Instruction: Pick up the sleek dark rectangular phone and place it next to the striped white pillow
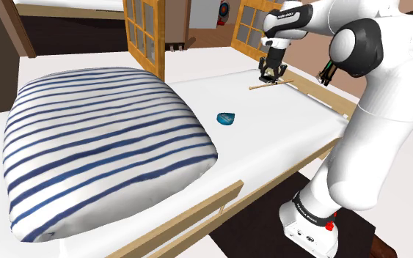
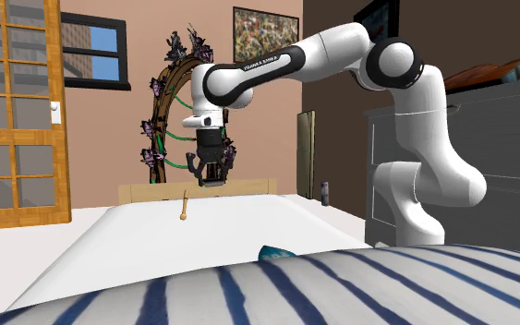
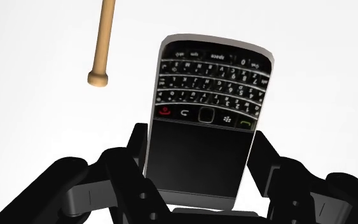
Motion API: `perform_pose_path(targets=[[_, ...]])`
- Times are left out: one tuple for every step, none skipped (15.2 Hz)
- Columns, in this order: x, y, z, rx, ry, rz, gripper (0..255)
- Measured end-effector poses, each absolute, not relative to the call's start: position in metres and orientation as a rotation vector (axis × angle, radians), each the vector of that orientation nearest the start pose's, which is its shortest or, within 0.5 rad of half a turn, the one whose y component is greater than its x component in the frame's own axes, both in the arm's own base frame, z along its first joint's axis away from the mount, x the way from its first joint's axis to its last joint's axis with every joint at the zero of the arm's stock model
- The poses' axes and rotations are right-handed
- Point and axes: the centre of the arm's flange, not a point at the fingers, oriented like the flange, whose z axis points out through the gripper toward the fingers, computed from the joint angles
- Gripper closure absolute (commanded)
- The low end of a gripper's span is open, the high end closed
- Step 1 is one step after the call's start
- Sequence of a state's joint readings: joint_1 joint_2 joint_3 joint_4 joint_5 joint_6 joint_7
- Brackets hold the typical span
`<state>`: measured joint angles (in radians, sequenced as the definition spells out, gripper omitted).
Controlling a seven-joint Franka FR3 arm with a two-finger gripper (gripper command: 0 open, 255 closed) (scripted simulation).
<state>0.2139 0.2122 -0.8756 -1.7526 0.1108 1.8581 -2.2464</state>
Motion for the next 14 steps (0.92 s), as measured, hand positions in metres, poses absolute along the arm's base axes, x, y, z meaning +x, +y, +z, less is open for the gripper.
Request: perform_pose_path(targets=[[0.497, -0.337, 0.486, -2.217, -2.193, 0.093, 255], [0.498, -0.337, 0.491, -2.217, -2.193, 0.093, 255], [0.498, -0.336, 0.496, -2.217, -2.193, 0.093, 255], [0.498, -0.335, 0.501, -2.217, -2.193, 0.093, 255], [0.498, -0.336, 0.506, -2.217, -2.193, 0.093, 255], [0.499, -0.336, 0.511, -2.217, -2.193, 0.093, 255], [0.499, -0.336, 0.517, -2.217, -2.194, 0.093, 255], [0.498, -0.335, 0.522, -2.217, -2.193, 0.093, 255], [0.498, -0.336, 0.527, -2.217, -2.193, 0.093, 255], [0.498, -0.335, 0.532, -2.217, -2.193, 0.093, 255], [0.498, -0.335, 0.537, -2.217, -2.193, 0.093, 255], [0.497, -0.335, 0.543, -2.217, -2.193, 0.093, 255], [0.498, -0.336, 0.548, -2.217, -2.193, 0.093, 255], [0.498, -0.336, 0.554, -2.217, -2.193, 0.093, 255]])
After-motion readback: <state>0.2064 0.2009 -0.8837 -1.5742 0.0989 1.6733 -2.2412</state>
